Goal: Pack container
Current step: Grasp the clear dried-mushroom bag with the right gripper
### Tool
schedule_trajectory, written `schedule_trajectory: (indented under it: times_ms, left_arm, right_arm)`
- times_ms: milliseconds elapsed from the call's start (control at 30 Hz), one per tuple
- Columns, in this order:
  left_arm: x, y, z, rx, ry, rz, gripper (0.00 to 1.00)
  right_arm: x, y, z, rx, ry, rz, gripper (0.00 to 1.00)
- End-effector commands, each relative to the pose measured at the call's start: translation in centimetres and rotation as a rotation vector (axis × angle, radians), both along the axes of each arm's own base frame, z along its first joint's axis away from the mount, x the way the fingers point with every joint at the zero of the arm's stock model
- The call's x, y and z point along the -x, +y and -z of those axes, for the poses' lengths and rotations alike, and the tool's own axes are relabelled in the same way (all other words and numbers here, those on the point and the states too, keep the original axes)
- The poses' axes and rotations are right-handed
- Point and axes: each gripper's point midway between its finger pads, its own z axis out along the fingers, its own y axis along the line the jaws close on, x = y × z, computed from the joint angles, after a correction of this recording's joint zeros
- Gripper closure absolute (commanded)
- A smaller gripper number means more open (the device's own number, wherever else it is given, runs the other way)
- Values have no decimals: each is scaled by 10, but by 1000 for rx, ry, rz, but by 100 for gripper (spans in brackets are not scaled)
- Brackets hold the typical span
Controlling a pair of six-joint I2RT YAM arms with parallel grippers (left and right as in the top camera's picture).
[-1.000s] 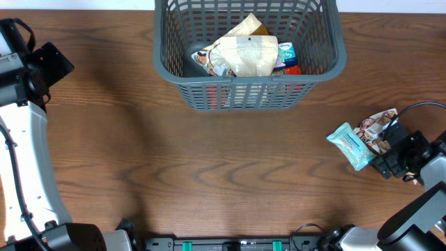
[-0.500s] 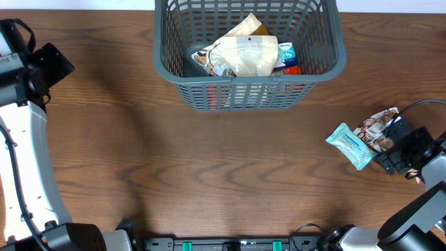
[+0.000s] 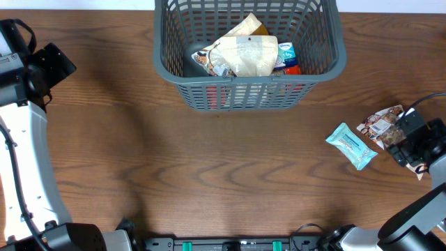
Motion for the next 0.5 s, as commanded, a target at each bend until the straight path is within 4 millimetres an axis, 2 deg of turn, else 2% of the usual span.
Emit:
schedule_trajectory:
  times_ms: [0, 467]
  left_arm:
    - [-1, 1, -2, -5, -3, 13, 1]
    - [-2, -1, -2, 4, -4, 21, 1]
  right_arm:
    - [3, -10, 3, -19, -1, 33, 1]
    - [8, -6, 43, -139, 53, 69, 1]
